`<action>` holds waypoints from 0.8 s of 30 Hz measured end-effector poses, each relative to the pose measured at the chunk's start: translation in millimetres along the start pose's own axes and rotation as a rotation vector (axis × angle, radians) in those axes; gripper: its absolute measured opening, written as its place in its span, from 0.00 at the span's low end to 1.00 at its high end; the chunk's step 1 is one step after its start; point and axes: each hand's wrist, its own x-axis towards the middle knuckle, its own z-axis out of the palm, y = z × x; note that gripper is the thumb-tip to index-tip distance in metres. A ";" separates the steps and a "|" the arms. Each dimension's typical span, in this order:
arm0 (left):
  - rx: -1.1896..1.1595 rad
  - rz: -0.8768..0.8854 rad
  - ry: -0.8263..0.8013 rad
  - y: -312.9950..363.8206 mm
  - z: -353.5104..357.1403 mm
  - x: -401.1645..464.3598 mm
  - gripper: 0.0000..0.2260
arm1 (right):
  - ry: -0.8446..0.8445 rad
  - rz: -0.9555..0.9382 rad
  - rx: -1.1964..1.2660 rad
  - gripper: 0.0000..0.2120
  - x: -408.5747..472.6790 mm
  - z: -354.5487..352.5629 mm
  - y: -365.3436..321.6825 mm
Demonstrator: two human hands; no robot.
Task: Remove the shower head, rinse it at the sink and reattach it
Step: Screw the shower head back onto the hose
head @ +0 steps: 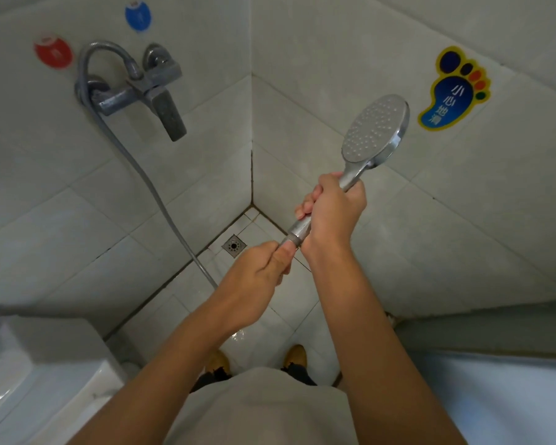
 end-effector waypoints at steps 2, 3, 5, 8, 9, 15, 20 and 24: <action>-0.237 -0.063 -0.044 1.7 0.3 -0.1 0.18 | -0.007 0.014 0.021 0.09 0.5 -0.9 -2.1; -0.319 -0.073 -0.069 2.3 -1.1 -0.2 0.18 | 0.008 0.025 0.040 0.09 1.7 -1.2 -3.6; -0.344 -0.030 -0.097 2.2 -4.4 -2.5 0.16 | 0.060 0.049 0.077 0.09 6.4 -3.3 -6.5; -0.281 0.047 -0.046 -5.5 -5.9 -9.4 0.12 | 0.127 0.068 0.114 0.09 12.4 -8.1 -9.8; -0.240 0.057 -0.012 -9.4 -4.3 -11.6 0.12 | 0.145 0.066 0.120 0.09 13.9 -9.5 -9.6; -0.153 0.103 0.191 -13.6 12.6 -17.3 0.12 | 0.202 0.023 0.104 0.09 9.5 -4.9 -2.3; 0.059 0.136 0.289 -10.7 15.4 -8.8 0.15 | 0.201 -0.044 0.089 0.08 4.1 -0.1 -4.3; 0.263 0.176 0.345 -14.5 15.8 -6.4 0.14 | 0.202 -0.046 0.097 0.08 2.2 2.0 -5.7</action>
